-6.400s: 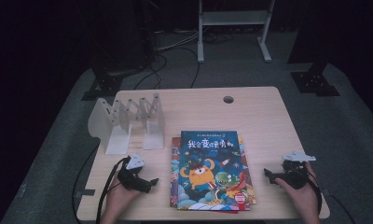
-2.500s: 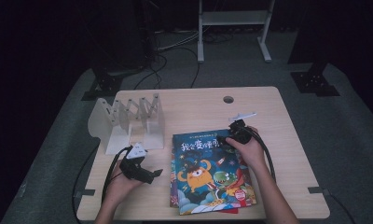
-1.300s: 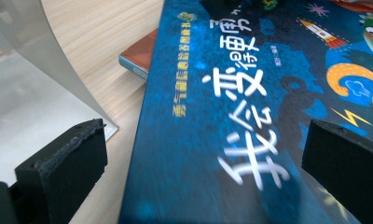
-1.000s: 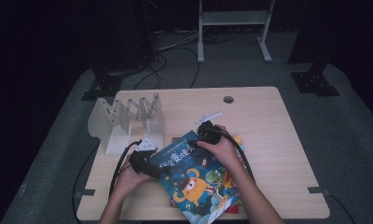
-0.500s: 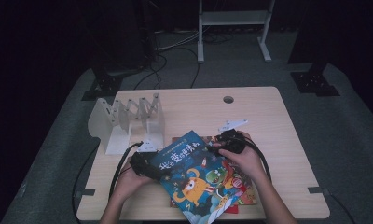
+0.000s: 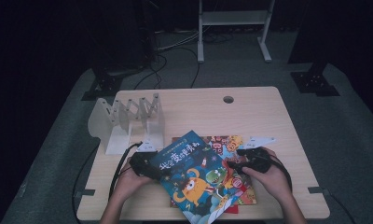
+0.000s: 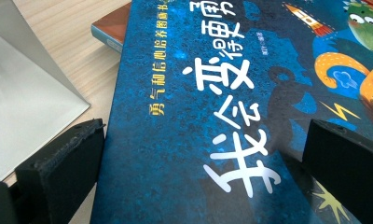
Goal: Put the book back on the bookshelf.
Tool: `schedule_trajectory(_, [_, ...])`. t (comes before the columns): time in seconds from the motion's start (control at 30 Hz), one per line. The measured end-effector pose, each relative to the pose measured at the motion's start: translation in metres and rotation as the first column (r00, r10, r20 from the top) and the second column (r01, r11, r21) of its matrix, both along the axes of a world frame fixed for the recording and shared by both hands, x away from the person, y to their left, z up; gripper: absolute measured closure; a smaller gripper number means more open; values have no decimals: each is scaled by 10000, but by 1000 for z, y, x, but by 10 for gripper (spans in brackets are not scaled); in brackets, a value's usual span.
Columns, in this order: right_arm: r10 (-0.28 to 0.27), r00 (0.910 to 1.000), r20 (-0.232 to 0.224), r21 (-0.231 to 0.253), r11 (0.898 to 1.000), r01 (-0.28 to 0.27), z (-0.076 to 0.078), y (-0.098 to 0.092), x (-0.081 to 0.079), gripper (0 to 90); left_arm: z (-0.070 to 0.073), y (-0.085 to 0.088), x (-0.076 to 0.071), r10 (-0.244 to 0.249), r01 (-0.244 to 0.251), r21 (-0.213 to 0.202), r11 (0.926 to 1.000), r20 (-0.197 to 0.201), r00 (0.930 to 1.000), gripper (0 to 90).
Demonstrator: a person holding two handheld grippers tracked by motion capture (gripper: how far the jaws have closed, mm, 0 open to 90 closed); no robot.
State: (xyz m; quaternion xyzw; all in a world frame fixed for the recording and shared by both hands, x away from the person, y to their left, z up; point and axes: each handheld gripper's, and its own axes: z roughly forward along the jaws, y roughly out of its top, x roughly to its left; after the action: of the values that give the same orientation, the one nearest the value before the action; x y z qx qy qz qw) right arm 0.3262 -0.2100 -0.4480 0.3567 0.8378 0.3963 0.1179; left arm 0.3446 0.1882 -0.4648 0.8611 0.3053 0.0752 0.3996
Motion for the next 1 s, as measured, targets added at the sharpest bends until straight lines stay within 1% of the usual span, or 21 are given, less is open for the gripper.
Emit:
schedule_trajectory(0.03, [0, 10000, 0, 0, 10000, 0, 0, 0, 0, 326, 0, 0, 0, 3, -3, -3, 10000, -3, 10000, 0])
schedule_trajectory(0.1, [-37, 10000, -7, -13, 10000, 37, -1, -7, -6, 327, 0, 0, 0, 27, -27, -41, 10000, 0, 10000, 0])
schedule_trajectory(0.13, [-27, 10000, 35, -85, 10000, 27, -2, -14, -13, 326, 0, 0, 0, 33, -33, -39, 10000, -12, 10000, 0])
schedule_trajectory(0.17, [-27, 10000, 35, -85, 10000, 27, -2, -14, -13, 326, 0, 0, 0, 35, -35, -37, 10000, -16, 10000, 0])
schedule_trajectory(0.43, [-265, 9996, -17, -83, 9996, 265, -5, -40, -49, 317, 0, 0, 0, 58, -58, -58, 10000, -21, 10000, 0])
schedule_trajectory(0.5, [-311, 9995, -41, -119, 9994, 311, -9, -44, -58, 317, 0, 0, 0, 54, -54, -48, 10000, -39, 10000, 0])
schedule_trajectory(0.6, [-167, 9999, -26, -92, 9998, 167, -14, -46, -68, 315, 0, 1, 0, 47, -47, -49, 10000, -112, 9999, 0])
schedule_trajectory(0.63, [-85, 10000, 4, -132, 9999, 85, -16, -45, -70, 310, 0, 1, 0, 42, -42, -50, 10000, -127, 9999, 0])
schedule_trajectory(0.67, [-21, 10000, -19, -54, 10000, 20, -17, -45, -72, 309, 0, 1, 0, 44, -44, -43, 10000, -134, 9999, 0])
schedule_trajectory(0.73, [121, 9999, -25, -256, 9996, -121, -18, -44, -76, 301, 0, 2, -1, 38, -38, -26, 10000, -126, 9999, 0])
schedule_trajectory(0.83, [116, 9999, -118, -255, 9996, -119, -19, -46, -78, 303, 0, 2, -1, 43, -43, -41, 10000, -124, 9999, 0])
schedule_trajectory(0.87, [125, 9999, -81, -345, 9993, -128, -22, -44, -80, 298, 0, 2, -1, 38, -39, -58, 10000, -125, 9999, 0])
schedule_trajectory(0.9, [132, 9999, -80, -264, 9996, -134, -23, -43, -80, 297, 0, 2, -1, 38, -39, -58, 10000, -125, 9999, 0])
schedule_trajectory(1.0, [112, 9999, -105, -262, 9996, -115, -23, -43, -79, 292, 0, 3, -2, 16, -16, -38, 10000, -119, 9999, 0])
